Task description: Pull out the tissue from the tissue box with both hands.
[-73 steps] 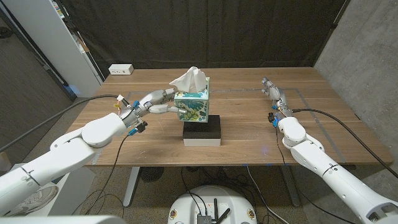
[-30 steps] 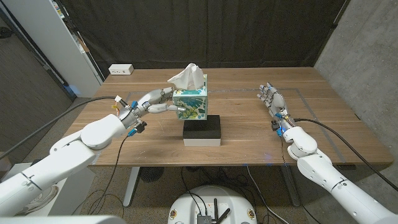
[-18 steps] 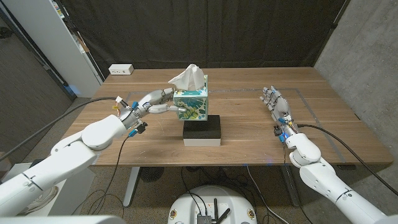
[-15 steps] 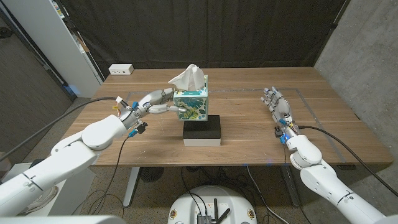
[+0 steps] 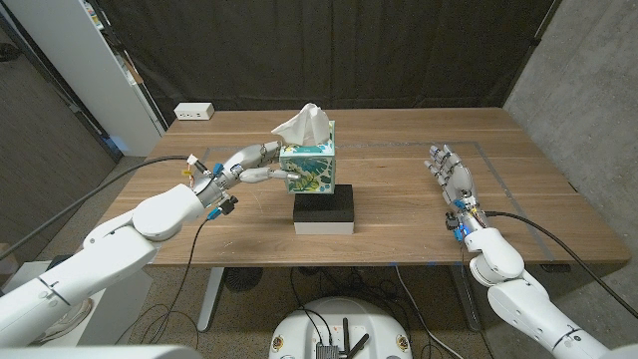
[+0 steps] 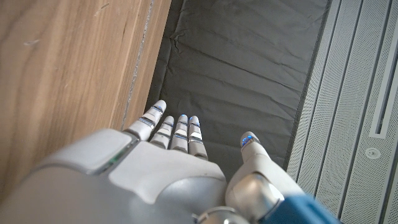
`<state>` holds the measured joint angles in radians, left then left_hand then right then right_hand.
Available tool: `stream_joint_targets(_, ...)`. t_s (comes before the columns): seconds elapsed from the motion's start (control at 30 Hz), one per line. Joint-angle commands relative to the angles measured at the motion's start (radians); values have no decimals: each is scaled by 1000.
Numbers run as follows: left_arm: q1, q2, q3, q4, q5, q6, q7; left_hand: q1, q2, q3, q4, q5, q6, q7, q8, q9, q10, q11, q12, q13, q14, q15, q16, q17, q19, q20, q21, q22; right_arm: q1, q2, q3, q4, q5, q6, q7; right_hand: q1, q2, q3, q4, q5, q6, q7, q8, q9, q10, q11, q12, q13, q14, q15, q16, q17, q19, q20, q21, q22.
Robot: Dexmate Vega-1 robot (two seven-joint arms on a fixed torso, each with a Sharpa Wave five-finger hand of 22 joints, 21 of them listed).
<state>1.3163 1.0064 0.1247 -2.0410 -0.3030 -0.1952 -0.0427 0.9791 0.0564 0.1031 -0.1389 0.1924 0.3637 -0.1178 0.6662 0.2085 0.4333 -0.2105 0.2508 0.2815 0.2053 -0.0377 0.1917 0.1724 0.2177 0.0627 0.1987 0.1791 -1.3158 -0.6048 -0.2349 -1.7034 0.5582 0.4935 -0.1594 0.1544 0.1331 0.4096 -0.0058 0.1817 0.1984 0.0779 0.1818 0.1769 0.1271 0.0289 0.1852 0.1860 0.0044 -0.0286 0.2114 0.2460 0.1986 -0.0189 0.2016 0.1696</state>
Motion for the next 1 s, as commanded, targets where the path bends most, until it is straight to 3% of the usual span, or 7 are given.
stream_joint_targets(0.03, 11, 6, -7, -9, 0, 9, 3, -1, 9, 7, -4, 0, 1, -1, 42, 47, 1, -1, -2, 3, -7, -81, -4, 1, -4, 0, 1, 2, -103, -6, 38, -81, -33, -2, -54, 7, -8, -2, -7, -4, 5, 10, 4, 1, 6, 11, 5, 1, 1, 7, 0, -2, 1, 6, -2, 3)
stream_joint_targets(0.7, 13, 2, -9, -14, -1, 6, -6, -7, 13, 13, -6, 0, -11, 1, 44, 45, -11, 5, -10, 8, 12, -78, 3, 2, 7, 7, 6, 2, -219, 18, 85, -147, -69, 47, -84, 4, -19, -8, -16, -6, 5, 16, 5, 1, 7, 17, 6, 1, 1, 15, -1, -7, 1, 14, -3, 3)
stream_joint_targets(0.83, 5, -6, -1, -9, 6, -7, -5, -5, 15, 23, -13, 1, -17, 5, 49, 43, -14, 14, -10, 14, 87, -114, 21, 4, 53, -10, 20, 2, -240, 24, 99, -163, -98, 54, -101, 3, -19, -9, -17, -6, 6, 16, 5, 1, 8, 16, 7, 1, 1, 15, -1, -8, 1, 15, -3, 3)
stream_joint_targets(1.0, 1, -14, 6, -5, 9, -13, 0, 17, 20, 40, -23, 4, -29, 16, 52, 42, -21, 29, -13, 21, 144, -132, 24, 4, 127, -72, 44, 6, -268, 40, 116, -184, -117, 60, -121, 3, -19, -10, -19, -6, 7, 18, 6, 1, 9, 15, 7, 1, 2, 15, 0, -9, 3, 14, -3, 3)
